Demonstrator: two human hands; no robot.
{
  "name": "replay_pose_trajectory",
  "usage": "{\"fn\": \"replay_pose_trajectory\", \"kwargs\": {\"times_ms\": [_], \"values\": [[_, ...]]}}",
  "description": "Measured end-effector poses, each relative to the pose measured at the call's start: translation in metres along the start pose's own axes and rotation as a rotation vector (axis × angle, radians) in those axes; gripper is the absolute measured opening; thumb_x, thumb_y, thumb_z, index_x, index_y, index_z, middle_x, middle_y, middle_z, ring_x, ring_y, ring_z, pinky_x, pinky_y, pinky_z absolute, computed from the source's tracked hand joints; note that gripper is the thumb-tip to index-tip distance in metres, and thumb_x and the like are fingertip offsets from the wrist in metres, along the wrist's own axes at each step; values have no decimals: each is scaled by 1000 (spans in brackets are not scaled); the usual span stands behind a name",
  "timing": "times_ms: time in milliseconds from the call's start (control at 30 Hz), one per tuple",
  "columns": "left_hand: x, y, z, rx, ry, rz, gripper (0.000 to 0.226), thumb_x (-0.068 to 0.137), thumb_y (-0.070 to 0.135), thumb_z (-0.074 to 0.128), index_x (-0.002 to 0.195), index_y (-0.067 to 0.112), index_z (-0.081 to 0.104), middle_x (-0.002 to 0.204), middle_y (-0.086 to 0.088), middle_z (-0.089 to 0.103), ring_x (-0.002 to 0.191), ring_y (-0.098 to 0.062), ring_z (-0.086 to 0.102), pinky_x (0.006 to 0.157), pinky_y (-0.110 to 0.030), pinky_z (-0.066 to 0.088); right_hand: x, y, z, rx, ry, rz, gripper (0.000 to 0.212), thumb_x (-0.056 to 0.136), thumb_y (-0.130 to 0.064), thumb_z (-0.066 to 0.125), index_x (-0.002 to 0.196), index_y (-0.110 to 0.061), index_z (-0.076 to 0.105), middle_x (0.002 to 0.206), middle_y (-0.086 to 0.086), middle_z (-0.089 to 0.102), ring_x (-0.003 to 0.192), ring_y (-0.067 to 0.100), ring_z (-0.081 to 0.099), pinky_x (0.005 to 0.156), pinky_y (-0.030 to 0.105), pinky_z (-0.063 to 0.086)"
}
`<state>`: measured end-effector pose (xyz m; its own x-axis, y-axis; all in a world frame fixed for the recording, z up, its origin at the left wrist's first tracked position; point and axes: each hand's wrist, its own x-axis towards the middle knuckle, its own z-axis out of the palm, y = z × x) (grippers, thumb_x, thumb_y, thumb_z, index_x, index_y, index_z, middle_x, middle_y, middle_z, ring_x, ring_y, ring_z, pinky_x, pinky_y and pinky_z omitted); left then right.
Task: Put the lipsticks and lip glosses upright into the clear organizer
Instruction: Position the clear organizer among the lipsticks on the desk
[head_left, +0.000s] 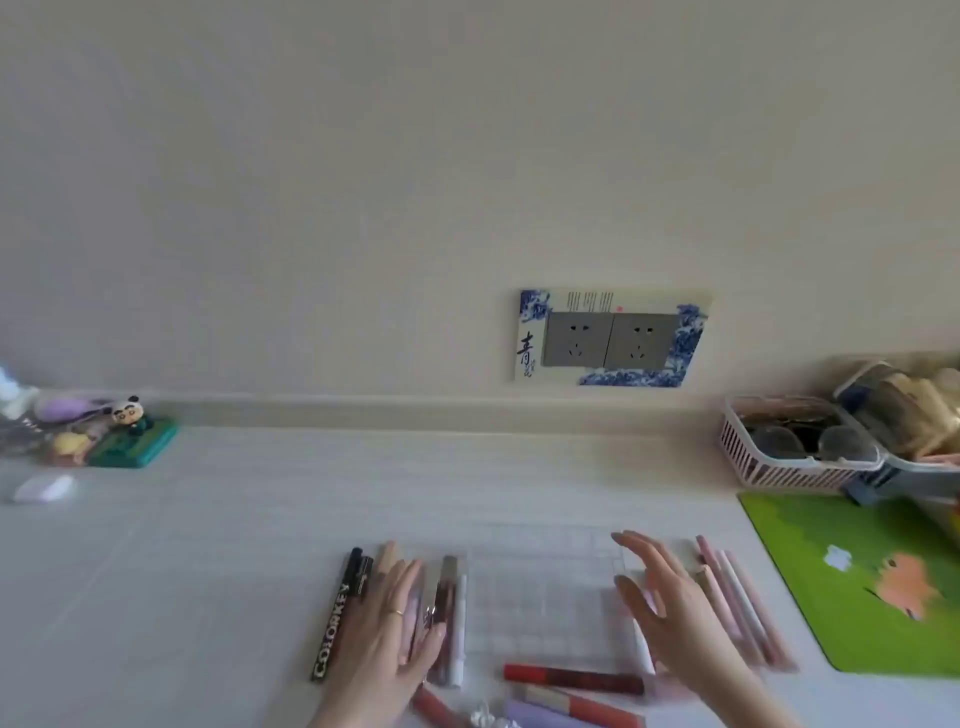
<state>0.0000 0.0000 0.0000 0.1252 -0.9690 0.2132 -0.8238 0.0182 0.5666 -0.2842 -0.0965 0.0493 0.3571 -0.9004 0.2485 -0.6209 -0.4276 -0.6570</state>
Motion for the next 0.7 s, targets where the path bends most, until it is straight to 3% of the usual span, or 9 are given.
{"fn": "replay_pose_trajectory", "kwargs": {"times_ms": [33,100,200,367,433,533,600,700], "values": [[2,-1,3,20,-5,22,63,88,63,28,136,23,30,147,-3,37,132,-15,31,109,-19,23,-1,7,6,3,-25,20,37,86,-34,49,118,-51,40,126,-17,42,115,3,49,93,10,29],[4,2,9,113,20,-8,67,87,65,22,134,19,34,137,-12,49,128,-13,31,109,-11,6,-3,15,17,-77,-80,81,39,88,-23,52,126,-33,44,133,-13,37,122,17,46,94,20,30],[10,7,20,158,-24,-35,87,75,77,2,143,25,21,149,-1,30,139,-8,15,109,-18,-4,-4,20,26,-124,-118,90,43,90,-22,50,131,-27,41,143,-4,32,122,16,41,95,22,27],[25,13,25,163,-48,-27,93,71,80,3,144,24,16,154,2,17,140,-7,2,114,-27,0,-2,31,35,-127,-94,54,44,90,-23,49,132,-24,40,145,3,31,128,24,38,100,31,30],[28,13,26,187,-41,14,83,77,74,9,144,25,15,154,1,19,143,-13,12,115,-27,0,-3,35,38,-128,-78,33,42,91,-29,47,132,-24,40,145,4,32,127,26,40,100,33,32],[30,12,28,220,-17,69,83,78,72,0,144,24,19,152,-1,27,141,-16,23,114,-27,-2,-2,38,39,-136,-51,-9,51,86,-47,37,132,-25,38,144,4,34,122,26,46,98,36,37],[31,13,30,231,5,109,82,80,71,0,144,24,20,150,0,30,139,-15,26,114,-30,2,-1,42,40,-150,-44,-42,56,83,-53,30,134,-28,36,144,2,33,124,23,44,99,36,36],[34,13,34,252,39,174,81,80,70,-1,144,25,19,151,1,28,139,-13,25,112,-31,4,1,46,41,-172,-22,-86,54,86,-55,34,134,-30,35,144,1,34,127,20,40,99,30,32]]}}
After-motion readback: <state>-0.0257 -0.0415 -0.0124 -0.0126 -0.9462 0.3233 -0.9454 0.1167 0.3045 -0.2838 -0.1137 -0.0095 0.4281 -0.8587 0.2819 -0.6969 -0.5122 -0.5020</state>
